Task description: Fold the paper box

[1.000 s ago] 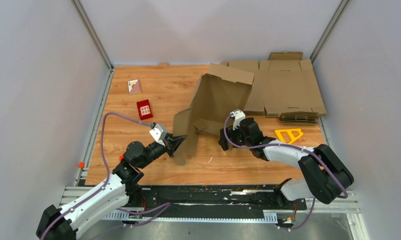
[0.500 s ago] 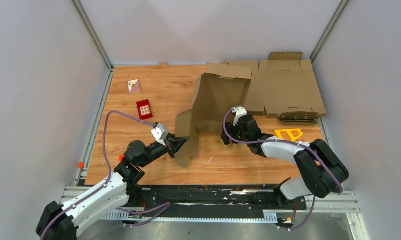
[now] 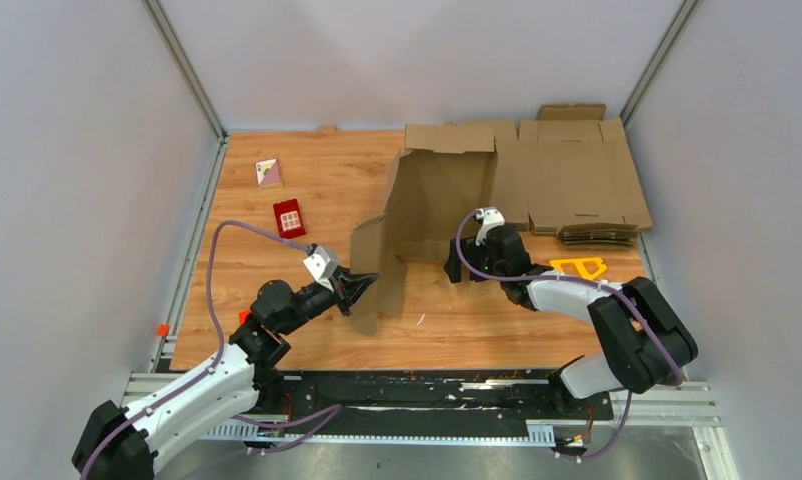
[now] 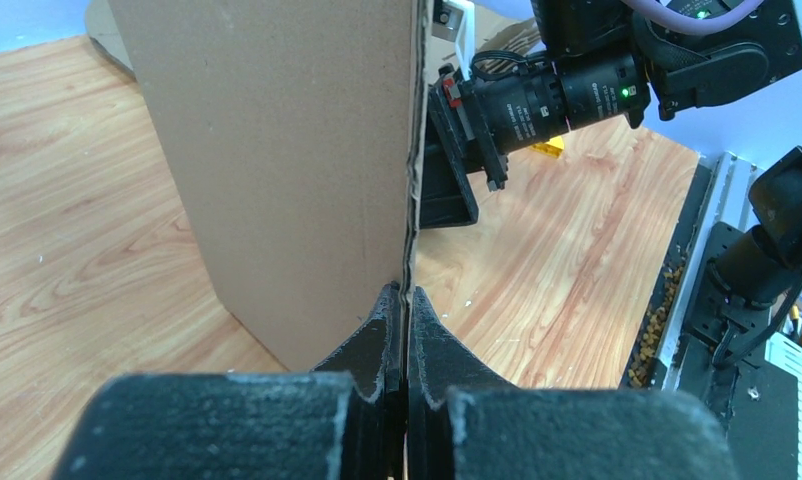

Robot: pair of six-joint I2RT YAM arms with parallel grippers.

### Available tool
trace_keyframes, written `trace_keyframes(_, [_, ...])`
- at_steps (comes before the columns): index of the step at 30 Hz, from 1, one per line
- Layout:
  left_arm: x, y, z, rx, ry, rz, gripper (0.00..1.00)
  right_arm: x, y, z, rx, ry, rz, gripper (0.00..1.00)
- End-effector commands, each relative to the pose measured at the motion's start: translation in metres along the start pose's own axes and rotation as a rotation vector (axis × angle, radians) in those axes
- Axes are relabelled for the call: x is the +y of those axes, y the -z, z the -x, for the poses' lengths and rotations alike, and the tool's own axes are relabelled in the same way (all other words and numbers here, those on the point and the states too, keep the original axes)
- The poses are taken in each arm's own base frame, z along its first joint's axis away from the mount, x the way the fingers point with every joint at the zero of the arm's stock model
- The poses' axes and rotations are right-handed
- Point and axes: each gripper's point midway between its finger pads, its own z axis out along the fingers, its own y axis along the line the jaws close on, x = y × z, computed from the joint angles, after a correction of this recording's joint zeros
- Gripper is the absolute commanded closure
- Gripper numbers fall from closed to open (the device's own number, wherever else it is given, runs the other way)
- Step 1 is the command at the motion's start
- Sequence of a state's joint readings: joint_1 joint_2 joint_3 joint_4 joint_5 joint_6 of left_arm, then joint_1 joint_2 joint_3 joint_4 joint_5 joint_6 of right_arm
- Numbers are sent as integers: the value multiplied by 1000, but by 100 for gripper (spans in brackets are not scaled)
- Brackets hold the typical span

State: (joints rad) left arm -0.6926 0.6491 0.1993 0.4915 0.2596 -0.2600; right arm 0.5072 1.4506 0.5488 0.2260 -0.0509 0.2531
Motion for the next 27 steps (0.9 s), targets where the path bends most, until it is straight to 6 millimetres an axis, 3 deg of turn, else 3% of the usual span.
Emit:
trace_keyframes(1, [-8, 0, -4, 26, 17, -44, 100, 9, -1, 20, -63, 23, 41, 0])
trace_keyframes(16, [-10, -2, -5, 32, 10, -60, 100, 16, -7, 33, -86, 104, 71, 3])
trace_keyframes(27, [-36, -5, 5, -19, 51, -205, 100, 28, -6, 35, -113, 167, 87, 5])
